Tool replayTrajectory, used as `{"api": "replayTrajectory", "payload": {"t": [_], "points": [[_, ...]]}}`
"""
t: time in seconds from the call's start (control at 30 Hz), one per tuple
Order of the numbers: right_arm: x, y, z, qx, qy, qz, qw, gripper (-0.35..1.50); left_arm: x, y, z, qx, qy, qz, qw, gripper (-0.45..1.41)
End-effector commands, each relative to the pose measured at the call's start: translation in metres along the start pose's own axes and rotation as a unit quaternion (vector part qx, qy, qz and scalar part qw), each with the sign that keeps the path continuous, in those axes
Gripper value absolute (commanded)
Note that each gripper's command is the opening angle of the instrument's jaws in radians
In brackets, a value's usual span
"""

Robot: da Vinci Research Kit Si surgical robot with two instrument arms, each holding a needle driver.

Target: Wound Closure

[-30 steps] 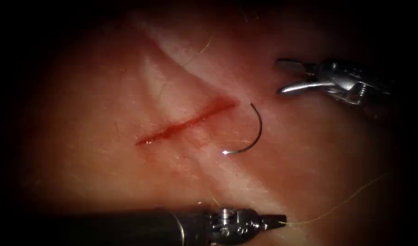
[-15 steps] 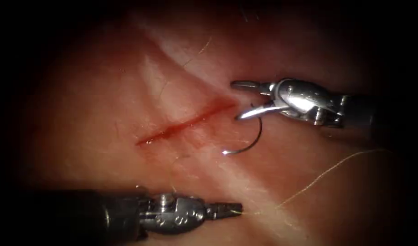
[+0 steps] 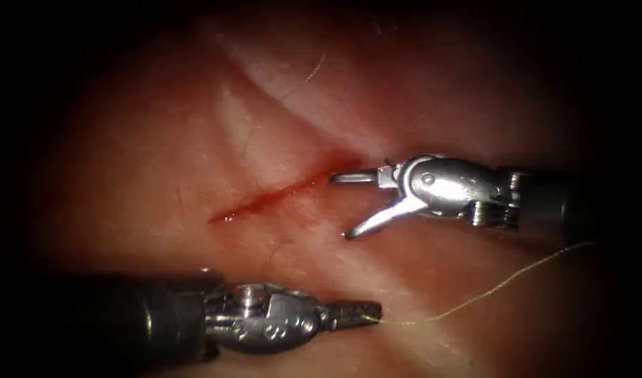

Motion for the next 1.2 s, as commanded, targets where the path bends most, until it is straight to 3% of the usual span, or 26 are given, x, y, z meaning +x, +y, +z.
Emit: {"api": "replayTrajectory", "payload": {"t": [0.03, 0.23, 0.73, 1.2], "points": [[-0.0004, -0.0002, 0.0014, 0.004, 0.005, -0.022, 1.000, 1.25, -0.0002, -0.0002, 0.0007, -0.002, 0.002, 0.004, 1.000, -0.45], [0.0000, -0.0017, 0.0031, 0.029, 0.015, -0.040, 0.999, 1.23, 0.0002, -0.0008, 0.0003, -0.001, 0.001, 0.010, 1.000, -0.45], [0.0033, -0.0014, 0.0087, 0.049, 0.044, -0.052, 0.996, 1.20, -0.0010, -0.0012, 0.0004, -0.001, 0.001, 0.014, 1.000, -0.45], [0.0046, -0.0013, 0.0100, 0.056, 0.054, -0.054, 0.995, 1.16, -0.0016, -0.0015, 0.0006, 0.000, 0.002, 0.014, 1.000, -0.45]]}}
